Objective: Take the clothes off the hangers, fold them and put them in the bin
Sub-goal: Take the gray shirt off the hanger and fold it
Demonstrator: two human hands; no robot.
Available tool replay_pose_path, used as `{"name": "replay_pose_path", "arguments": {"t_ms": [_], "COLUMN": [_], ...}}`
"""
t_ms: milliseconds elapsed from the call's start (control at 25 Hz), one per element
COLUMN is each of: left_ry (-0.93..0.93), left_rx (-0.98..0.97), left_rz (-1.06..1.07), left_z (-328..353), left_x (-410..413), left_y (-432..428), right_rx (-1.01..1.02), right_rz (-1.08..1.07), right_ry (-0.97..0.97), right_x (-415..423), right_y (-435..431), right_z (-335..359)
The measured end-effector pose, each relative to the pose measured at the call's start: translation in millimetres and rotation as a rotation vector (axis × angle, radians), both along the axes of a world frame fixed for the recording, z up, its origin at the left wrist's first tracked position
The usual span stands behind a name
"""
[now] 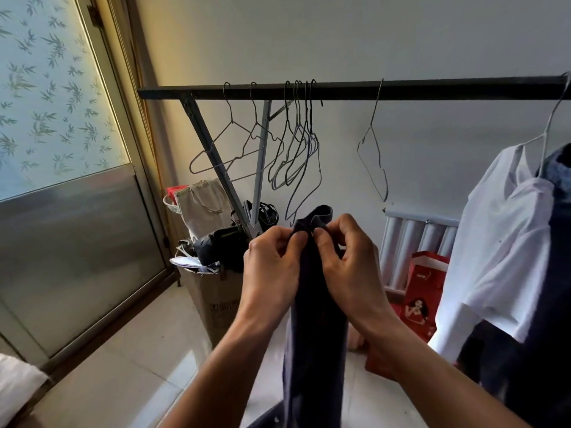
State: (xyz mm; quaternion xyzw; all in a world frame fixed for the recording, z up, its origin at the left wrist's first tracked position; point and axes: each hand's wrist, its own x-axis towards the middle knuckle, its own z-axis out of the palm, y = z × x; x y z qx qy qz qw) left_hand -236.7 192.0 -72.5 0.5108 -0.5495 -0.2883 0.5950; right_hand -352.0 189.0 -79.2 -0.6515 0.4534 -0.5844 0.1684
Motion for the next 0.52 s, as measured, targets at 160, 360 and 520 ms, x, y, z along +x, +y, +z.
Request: {"name": "replay_pose_path", "arguments": {"t_ms": [160, 360, 520], "left_ry": [-0.002, 0.227, 0.368], "left_rx": [0.012, 0.104, 0.203], "left_rz": [0.008, -0.117, -0.294], "left_z": [0.7, 10.7, 25.1], "left_x": [-2.5, -6.7, -4.1], "left_y": [-0.4, 11.4, 26.1], "right_rx": [-0.031, 0.044, 0.090], "right_rz": [0.026, -0.008, 0.057], "right_ry": [0.050, 0.171, 0.124], "right_x": [1.6, 3.1, -0.6], "right_y": [-2.1, -1.2, -2.3], "right_z": [-4.0, -5.0, -0.6]}}
